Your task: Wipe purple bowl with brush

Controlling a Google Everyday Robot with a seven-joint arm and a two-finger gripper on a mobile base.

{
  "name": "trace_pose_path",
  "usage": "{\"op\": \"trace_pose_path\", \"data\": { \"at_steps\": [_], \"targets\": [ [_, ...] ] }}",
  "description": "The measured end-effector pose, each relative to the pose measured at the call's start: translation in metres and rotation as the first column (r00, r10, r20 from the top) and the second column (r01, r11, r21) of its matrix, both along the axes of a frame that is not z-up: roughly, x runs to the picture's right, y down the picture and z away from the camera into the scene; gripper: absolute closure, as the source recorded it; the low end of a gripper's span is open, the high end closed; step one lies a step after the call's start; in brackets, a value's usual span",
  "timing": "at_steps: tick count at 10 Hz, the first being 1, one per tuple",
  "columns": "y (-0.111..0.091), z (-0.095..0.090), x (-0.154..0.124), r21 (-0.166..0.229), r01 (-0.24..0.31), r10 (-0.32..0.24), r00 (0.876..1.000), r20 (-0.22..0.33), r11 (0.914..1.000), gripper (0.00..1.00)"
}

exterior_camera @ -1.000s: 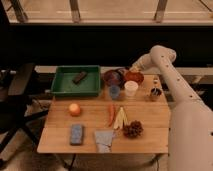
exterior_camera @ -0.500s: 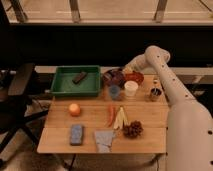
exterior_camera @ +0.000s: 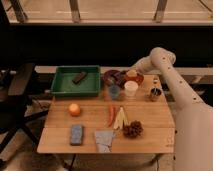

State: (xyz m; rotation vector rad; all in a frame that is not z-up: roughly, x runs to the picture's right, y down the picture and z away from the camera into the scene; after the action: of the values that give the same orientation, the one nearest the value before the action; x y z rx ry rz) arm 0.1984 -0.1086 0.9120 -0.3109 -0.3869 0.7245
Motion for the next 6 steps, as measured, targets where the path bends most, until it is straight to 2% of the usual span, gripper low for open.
{"op": "trace_pose_path", "data": {
  "at_steps": [1, 3, 6],
  "targets": [
    [-0.003, 0.003, 0.014, 0.001, 0.002, -0.002, 0.999, -0.032, 1.0000, 1.00],
    [-0.012, 0.014, 0.016, 0.007, 0.002, -0.001, 0.998, -0.055, 1.0000, 1.00],
    [-0.023, 0.025, -0.008, 0.018, 0.009, -0.008, 1.000, -0.029, 0.9998, 1.00]
  ]
}}
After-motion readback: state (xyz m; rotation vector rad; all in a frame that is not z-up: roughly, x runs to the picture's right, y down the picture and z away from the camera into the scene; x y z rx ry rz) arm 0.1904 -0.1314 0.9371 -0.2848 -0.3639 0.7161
